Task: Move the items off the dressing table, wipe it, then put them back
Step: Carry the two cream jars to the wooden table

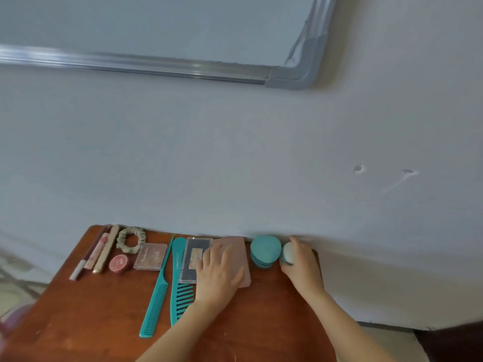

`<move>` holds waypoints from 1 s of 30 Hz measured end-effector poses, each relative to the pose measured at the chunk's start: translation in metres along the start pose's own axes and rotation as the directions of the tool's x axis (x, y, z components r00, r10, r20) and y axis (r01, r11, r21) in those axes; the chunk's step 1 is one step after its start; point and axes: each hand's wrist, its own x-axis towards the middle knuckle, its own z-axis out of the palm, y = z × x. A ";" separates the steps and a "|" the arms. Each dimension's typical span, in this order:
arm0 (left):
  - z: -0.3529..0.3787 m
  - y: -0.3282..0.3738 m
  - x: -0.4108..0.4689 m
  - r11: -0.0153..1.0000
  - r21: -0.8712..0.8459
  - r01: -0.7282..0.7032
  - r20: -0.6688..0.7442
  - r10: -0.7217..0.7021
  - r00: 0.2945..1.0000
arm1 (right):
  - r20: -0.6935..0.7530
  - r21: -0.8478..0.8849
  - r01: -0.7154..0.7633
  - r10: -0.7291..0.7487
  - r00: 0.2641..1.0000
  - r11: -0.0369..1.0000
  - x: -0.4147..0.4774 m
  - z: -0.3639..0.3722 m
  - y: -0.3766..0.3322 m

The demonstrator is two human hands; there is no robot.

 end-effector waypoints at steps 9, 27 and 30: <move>-0.022 -0.016 -0.034 0.990 -0.040 0.135 0.026 -0.134 0.991 | -0.050 -0.048 0.117 -0.119 0.992 0.992 -0.046 -0.029 0.007; -0.016 0.044 -0.081 0.910 -0.151 -0.385 0.062 0.398 0.915 | -0.199 -0.075 -0.243 0.225 0.954 0.967 -0.213 -0.058 0.040; -0.018 0.062 -0.095 0.806 -0.247 -0.538 0.066 0.568 0.820 | -0.296 -0.083 -0.429 0.389 0.873 0.900 -0.273 -0.059 0.039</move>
